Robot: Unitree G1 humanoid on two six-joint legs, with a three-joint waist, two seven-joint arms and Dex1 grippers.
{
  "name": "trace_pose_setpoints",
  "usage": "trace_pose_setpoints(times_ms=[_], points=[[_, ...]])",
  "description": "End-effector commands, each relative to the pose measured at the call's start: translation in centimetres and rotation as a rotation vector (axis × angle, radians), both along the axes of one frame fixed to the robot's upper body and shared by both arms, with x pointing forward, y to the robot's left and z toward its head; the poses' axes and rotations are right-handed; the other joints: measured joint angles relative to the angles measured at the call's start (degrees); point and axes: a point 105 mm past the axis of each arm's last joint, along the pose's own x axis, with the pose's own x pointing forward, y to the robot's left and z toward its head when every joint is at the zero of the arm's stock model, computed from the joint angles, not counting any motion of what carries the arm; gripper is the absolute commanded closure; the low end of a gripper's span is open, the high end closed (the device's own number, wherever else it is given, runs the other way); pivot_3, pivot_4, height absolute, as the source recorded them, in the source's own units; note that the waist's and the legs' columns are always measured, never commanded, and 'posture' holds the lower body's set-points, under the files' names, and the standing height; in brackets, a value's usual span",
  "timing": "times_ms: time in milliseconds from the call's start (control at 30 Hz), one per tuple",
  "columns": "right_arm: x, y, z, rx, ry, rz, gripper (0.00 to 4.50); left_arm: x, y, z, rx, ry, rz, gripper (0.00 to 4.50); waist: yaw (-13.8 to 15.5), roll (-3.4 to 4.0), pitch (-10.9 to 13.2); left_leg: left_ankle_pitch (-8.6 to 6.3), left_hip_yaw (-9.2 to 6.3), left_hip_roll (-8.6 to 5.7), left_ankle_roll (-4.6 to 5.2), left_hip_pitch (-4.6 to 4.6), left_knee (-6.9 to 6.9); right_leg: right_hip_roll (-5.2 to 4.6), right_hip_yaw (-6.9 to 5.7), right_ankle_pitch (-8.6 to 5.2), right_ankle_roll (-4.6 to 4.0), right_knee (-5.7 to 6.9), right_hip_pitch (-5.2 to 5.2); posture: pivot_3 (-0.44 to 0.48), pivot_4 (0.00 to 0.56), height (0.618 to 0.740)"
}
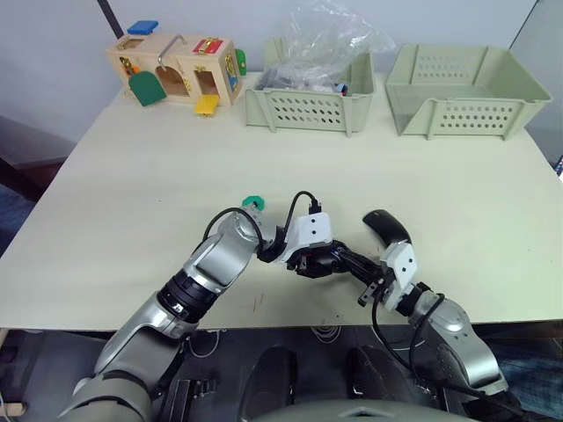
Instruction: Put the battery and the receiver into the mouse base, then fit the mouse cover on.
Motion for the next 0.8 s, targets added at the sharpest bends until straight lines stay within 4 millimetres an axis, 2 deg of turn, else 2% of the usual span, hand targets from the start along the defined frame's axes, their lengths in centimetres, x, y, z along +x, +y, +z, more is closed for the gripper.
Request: trace_pose_setpoints(times_ms=[33, 167, 233, 300, 367, 533, 567, 633, 700, 733, 800], points=[[-1.1, 0.1, -4.2, -0.125, 0.163, 0.029, 4.38, -0.8, -0.3, -1.3, 0.019, 0.044, -0.011, 1.58, 0.0, -0.05, -0.2, 0.00, 0.00, 0.01, 0.00, 0.02, -0.01, 0.01, 0.00, 0.00, 0.00, 0.00, 0.00, 0.000, 0.150, 0.740], [-1.1, -0.4, -5.3, -0.149, 0.247, 0.026, 4.38, -0.9, -0.3, -1.4, 0.021, 0.047, -0.010, 1.58, -0.1, -0.08, -0.6, -0.01, 0.03, 0.02, 0.00, 0.06, -0.08, 0.03, 0.03, -0.03, -0.04, -0.01, 0.00, 0.000, 0.150, 0.740], [-0.6, -0.6, -4.9, -0.136, 0.229, 0.012, 4.38, -1.0, -0.3, -1.4, 0.022, 0.048, -0.010, 1.58, -0.1, -0.24, -0.9, -0.01, 0.06, 0.03, 0.01, 0.12, -0.11, 0.05, 0.07, -0.03, -0.04, -0.01, 0.02, 0.000, 0.150, 0.740], [0.1, -0.7, -3.8, -0.091, 0.209, -0.008, 4.38, -1.0, -0.3, -1.4, 0.022, 0.049, -0.009, 1.58, -0.1, -0.28, -0.9, -0.01, 0.06, 0.05, 0.00, 0.14, -0.13, 0.07, 0.07, -0.04, -0.06, -0.01, 0.03, 0.000, 0.150, 0.740], [0.2, -1.2, -1.3, -0.067, 0.124, 0.032, 4.38, -0.9, -0.3, -1.4, 0.023, 0.049, -0.007, 1.58, 0.0, -0.26, -0.9, -0.01, 0.07, 0.05, 0.00, 0.13, -0.13, 0.07, 0.08, -0.04, -0.07, -0.01, 0.02, 0.000, 0.150, 0.740], [-1.0, -2.8, 3.0, -0.056, 0.016, 0.134, 4.38, -0.9, -0.2, -1.5, 0.025, 0.050, -0.006, 1.58, 0.0, -0.18, -0.8, -0.02, 0.09, 0.01, 0.01, 0.02, -0.13, 0.03, 0.09, 0.02, -0.15, -0.08, -0.01, 0.000, 0.150, 0.740], [-1.5, -4.0, 4.1, -0.072, -0.003, 0.154, 3.86, -0.8, -0.3, -1.6, 0.025, 0.050, -0.006, 1.58, 0.1, -0.09, -0.8, -0.02, 0.08, 0.02, 0.01, 0.02, -0.12, 0.05, 0.08, -0.01, -0.10, -0.06, -0.02, 0.000, 0.150, 0.740], [-3.0, -5.6, 5.8, -0.092, -0.017, 0.226, 3.61, -0.8, -0.2, -1.6, 0.025, 0.051, -0.006, 1.58, 0.6, 0.21, -0.6, -0.02, 0.07, 0.02, 0.01, -0.01, -0.10, 0.04, 0.07, -0.03, -0.07, -0.05, -0.03, 0.000, 0.150, 0.740], [-3.9, -6.7, 6.6, -0.124, -0.025, 0.248, 2.73, -0.8, -0.2, -1.6, 0.024, 0.052, -0.006, 1.58, 0.5, 0.02, -0.5, -0.06, 0.12, -0.16, 0.08, -0.09, -0.07, -0.19, 0.08, 0.01, -0.09, -0.10, -0.03, 0.000, 0.150, 0.740], [-4.2, -7.3, 7.0, -0.138, -0.029, 0.251, 2.10, -0.8, -0.3, -1.6, 0.024, 0.052, -0.006, 1.58, 0.4, -0.05, -0.5, -0.07, 0.10, -0.16, 0.10, -0.09, -0.07, -0.17, 0.07, 0.02, -0.11, -0.14, -0.02, 0.000, 0.150, 0.740], [-4.9, -8.2, 7.5, -0.167, -0.034, 0.249, 1.38, -0.7, -0.2, -1.6, 0.024, 0.053, -0.005, 1.58, 0.3, -0.01, -0.5, -0.07, 0.07, -0.11, 0.10, -0.07, -0.08, -0.12, 0.05, 0.00, -0.09, -0.14, -0.01, 0.000, 0.150, 0.740]])
